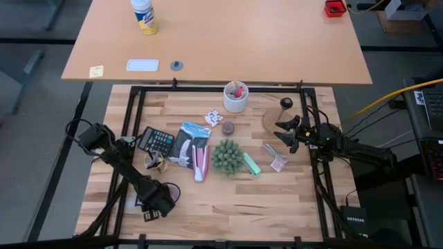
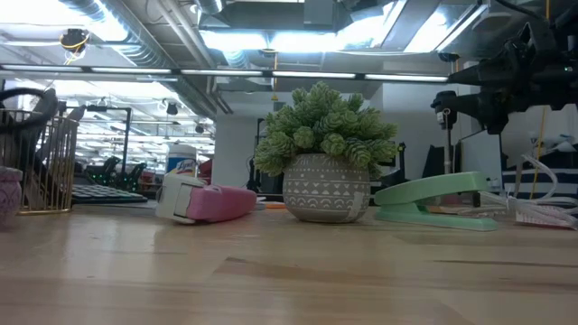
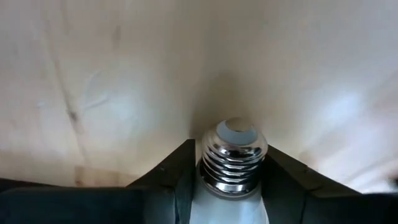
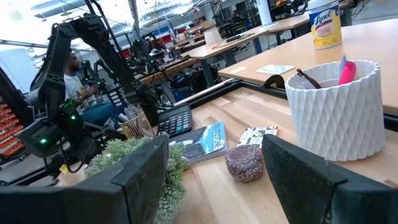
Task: Screw lightbulb
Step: Insert the lightbulb into the lamp
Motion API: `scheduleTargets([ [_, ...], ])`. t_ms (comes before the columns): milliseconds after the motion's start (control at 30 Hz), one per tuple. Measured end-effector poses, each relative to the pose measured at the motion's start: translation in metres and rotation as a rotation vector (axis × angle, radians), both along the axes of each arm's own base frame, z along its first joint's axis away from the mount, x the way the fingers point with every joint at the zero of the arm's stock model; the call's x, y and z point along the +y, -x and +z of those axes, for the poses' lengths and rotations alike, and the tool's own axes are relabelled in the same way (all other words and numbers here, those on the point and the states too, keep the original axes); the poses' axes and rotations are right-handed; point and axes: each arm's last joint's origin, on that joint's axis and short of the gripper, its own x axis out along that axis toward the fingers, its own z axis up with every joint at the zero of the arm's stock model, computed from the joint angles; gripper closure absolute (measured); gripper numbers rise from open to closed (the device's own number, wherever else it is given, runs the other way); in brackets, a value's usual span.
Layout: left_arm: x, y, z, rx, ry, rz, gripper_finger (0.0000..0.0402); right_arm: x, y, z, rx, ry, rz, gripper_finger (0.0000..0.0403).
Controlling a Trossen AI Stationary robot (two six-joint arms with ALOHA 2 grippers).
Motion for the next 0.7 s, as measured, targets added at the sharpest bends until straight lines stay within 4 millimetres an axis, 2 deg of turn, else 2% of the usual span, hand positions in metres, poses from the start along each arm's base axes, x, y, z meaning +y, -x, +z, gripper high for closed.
scheduleTargets([
  [500,-0.028,-0.033,0.049,-0.109,0.102,0.169,0.0263,0.000,0.000,0.000,-0.004,0.001,0.001,0.0137],
  [700,-0.028,-0.054,0.065,-0.265,0.100,0.212,0.0263,0.000,0.000,0.000,-0.005,0.001,0.001,0.0137],
])
